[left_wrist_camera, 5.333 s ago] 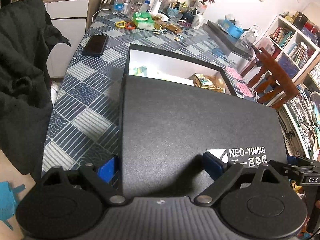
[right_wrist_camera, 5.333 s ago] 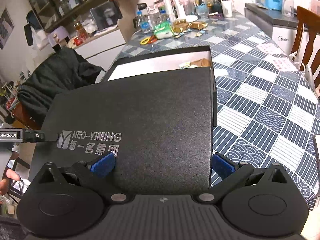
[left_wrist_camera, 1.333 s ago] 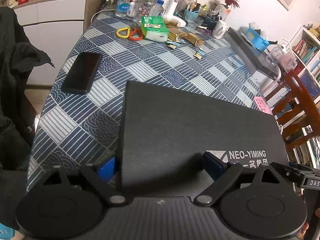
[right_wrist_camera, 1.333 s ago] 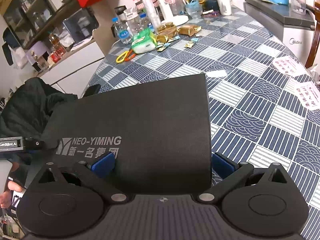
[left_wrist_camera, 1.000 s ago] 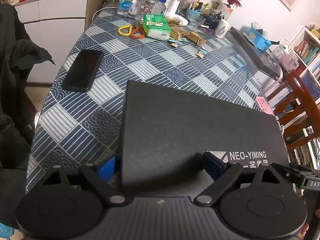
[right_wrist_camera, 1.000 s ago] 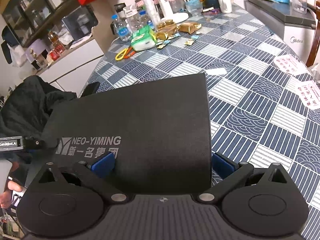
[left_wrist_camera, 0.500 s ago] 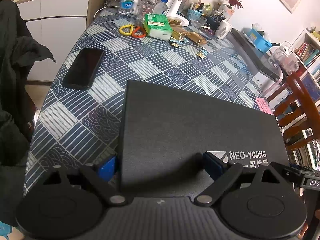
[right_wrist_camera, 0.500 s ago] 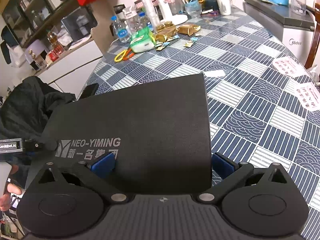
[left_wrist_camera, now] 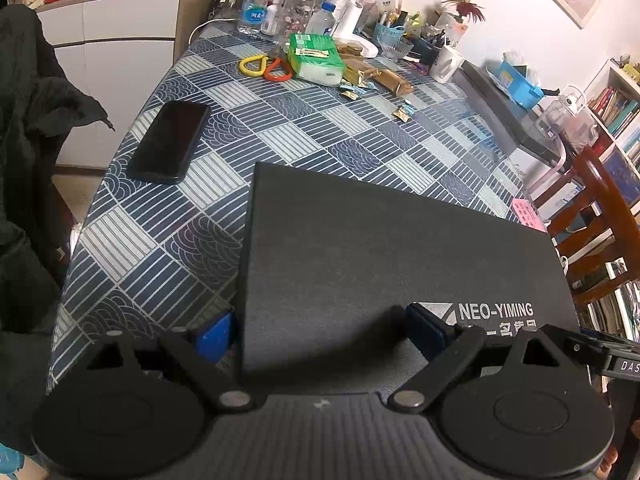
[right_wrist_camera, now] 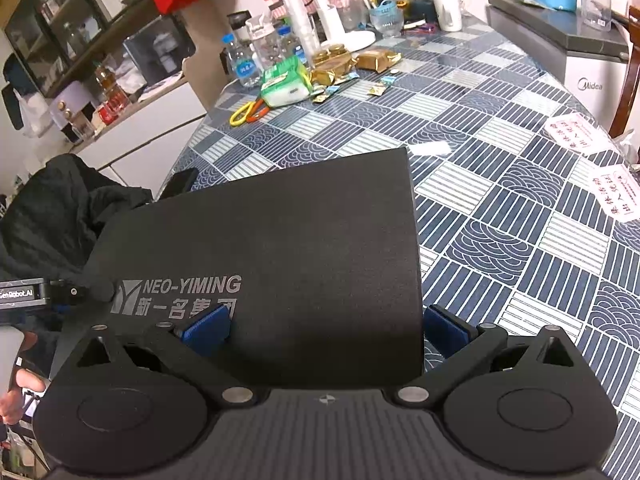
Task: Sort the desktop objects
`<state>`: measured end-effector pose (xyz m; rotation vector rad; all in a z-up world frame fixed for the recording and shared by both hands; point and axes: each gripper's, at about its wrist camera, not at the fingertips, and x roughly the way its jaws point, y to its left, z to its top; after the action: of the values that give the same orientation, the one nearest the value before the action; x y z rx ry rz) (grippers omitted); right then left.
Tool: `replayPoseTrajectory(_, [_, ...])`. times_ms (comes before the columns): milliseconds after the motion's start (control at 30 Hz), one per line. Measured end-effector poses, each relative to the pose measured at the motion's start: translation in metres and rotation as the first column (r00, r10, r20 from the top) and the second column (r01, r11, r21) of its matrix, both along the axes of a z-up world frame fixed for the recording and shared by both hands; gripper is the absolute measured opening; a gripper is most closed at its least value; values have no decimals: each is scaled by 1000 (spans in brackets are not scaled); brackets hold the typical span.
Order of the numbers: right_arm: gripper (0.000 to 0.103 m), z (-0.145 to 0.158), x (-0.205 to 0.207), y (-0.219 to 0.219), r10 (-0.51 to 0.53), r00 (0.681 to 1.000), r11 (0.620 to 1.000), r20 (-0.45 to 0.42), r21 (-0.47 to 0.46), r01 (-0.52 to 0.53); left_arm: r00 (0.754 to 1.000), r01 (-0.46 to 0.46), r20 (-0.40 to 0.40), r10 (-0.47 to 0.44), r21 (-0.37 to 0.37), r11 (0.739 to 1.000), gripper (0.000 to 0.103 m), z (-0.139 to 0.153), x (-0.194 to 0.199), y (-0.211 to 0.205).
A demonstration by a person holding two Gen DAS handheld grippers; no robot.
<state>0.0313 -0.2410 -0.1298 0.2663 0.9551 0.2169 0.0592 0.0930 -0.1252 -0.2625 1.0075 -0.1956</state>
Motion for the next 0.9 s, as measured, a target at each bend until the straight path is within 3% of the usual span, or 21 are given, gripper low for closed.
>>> replayPoseTrajectory(900, [103, -5, -1, 0, 17, 1000, 1000, -6, -11, -17, 1000, -1, 9, 1, 28, 1000, 103, -2, -6, -6])
